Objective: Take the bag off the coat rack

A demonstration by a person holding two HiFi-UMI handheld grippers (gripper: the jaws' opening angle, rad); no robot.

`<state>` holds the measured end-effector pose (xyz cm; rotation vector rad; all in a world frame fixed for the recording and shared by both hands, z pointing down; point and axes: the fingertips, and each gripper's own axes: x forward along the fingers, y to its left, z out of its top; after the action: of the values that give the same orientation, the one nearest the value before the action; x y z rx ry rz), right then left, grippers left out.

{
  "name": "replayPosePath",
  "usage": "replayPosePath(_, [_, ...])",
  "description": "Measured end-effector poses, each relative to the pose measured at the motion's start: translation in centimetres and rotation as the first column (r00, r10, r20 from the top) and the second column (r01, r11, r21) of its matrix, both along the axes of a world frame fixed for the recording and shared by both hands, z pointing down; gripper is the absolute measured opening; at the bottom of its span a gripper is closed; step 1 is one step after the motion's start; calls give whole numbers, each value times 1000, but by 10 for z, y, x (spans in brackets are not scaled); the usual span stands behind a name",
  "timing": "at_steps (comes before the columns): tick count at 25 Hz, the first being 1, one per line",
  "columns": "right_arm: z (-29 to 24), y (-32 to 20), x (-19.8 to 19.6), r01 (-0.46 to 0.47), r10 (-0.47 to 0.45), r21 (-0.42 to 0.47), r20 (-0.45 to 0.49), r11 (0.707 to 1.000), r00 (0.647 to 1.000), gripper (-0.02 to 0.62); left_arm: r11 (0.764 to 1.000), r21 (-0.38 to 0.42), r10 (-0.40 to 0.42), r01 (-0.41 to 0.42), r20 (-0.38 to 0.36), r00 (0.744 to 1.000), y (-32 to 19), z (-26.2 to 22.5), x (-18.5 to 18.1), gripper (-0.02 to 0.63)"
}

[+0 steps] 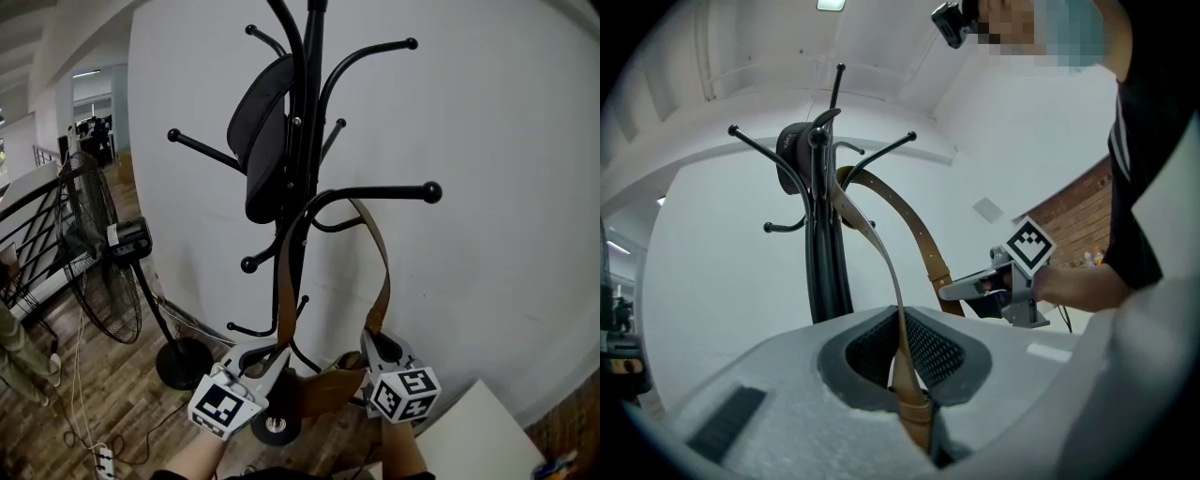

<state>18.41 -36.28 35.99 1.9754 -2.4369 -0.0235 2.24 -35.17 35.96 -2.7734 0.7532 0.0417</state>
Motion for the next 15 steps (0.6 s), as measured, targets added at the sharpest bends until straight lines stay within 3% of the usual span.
replayPosePath(15, [-34, 27, 19, -14, 12, 73, 24, 997, 1000, 26, 996, 90, 29, -27, -20, 999, 18, -40, 15, 17])
